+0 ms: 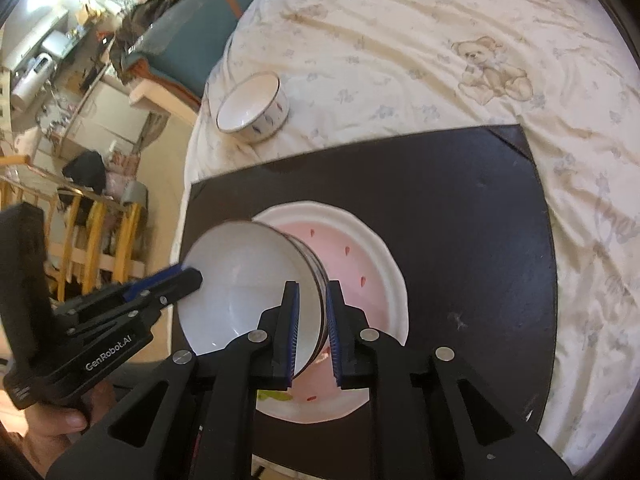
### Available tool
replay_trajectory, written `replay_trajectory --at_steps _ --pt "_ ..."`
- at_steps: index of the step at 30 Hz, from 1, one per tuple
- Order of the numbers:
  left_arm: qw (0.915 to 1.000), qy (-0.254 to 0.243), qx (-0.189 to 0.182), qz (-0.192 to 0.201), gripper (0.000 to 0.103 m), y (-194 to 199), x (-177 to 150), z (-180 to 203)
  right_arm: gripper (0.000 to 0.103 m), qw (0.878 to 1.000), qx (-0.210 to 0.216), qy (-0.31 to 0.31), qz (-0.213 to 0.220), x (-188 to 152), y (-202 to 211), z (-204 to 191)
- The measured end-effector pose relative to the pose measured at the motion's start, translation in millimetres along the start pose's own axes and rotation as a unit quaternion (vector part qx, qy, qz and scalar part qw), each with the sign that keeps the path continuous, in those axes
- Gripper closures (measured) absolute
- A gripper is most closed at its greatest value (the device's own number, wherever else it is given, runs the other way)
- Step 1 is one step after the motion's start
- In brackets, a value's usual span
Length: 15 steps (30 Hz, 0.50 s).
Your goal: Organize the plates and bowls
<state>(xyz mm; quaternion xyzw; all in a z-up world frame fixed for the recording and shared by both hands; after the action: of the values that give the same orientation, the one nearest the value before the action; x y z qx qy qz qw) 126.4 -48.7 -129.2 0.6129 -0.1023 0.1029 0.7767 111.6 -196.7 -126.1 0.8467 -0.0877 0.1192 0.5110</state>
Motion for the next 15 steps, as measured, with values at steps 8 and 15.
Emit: replay_trajectory --at_steps 8,15 --pt "0.9994 0.024 -0.023 -0.012 0.092 -7.1 5.9 0.0 0.086 1.000 0.011 -0.004 -0.005 4.0 -9.6 -0.9" --pt "0.9991 0.029 -0.024 -0.019 0.091 -17.4 10.2 -2.7 0.086 1.000 0.005 -0.003 -0.003 9.4 -20.3 -1.3"
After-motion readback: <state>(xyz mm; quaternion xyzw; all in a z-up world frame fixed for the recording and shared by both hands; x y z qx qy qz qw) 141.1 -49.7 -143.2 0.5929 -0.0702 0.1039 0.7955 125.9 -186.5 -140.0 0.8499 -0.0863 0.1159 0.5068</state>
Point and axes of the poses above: each gripper's, at about its wrist camera, not at the fingertips, and y roughly against the way its jaws point, z to its right, x to its top, the point moved 10 cm from there along -y, roughly the way its jaws point, and after that the axes turned 2 degrees about y, right-handed, at the moved point
